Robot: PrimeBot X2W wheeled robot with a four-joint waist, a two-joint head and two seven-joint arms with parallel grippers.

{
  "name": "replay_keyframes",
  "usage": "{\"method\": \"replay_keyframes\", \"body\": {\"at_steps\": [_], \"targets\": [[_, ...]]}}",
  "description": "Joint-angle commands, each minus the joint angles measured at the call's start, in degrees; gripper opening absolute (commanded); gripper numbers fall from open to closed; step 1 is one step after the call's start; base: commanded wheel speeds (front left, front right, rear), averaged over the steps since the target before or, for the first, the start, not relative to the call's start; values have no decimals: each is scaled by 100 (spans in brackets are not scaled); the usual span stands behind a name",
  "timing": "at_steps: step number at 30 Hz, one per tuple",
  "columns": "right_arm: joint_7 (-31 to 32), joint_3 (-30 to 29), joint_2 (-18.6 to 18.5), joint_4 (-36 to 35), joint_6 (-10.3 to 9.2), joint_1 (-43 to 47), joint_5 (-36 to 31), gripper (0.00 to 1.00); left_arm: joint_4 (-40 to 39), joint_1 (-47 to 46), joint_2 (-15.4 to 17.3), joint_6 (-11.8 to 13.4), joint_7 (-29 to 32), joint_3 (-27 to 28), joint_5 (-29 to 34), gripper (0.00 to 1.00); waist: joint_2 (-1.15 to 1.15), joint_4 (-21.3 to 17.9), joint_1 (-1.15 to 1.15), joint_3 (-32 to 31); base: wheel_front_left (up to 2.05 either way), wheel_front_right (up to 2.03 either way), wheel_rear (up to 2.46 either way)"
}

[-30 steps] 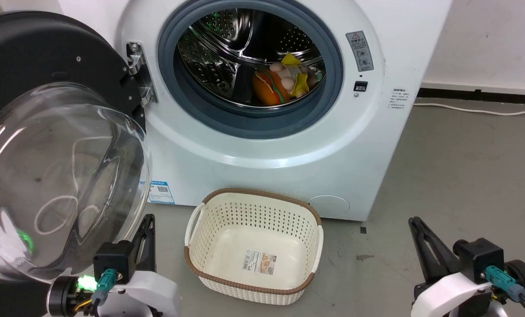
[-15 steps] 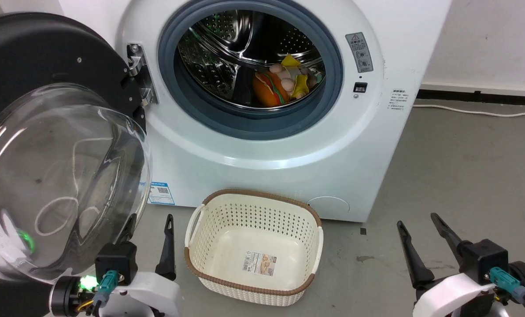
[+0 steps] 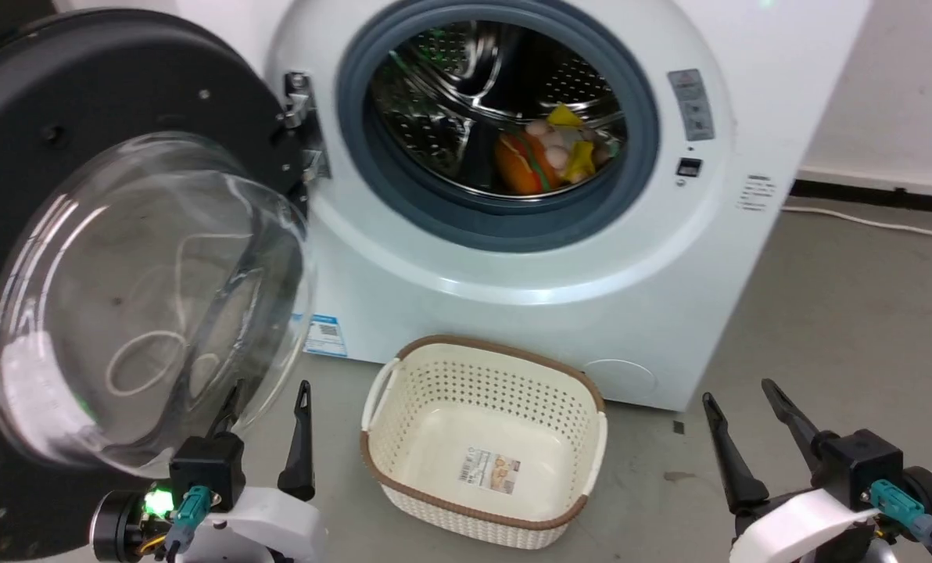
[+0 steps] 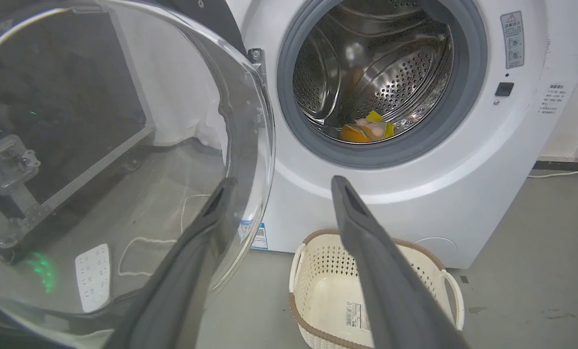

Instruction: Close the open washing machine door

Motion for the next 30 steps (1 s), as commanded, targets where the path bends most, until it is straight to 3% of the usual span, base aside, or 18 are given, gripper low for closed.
{"method": "replay_keyframes", "body": {"at_steps": [1, 30], "targets": [[-72, 14, 8, 38, 1, 28, 34, 100, 24, 39, 1, -34, -68, 10, -35, 100, 0, 104, 0, -15, 0, 0, 0], [-418, 682, 14, 640, 2, -480, 60, 100, -156, 200, 1, 132, -415, 240, -256, 100, 0, 991, 0, 148, -2, -2, -2]]}}
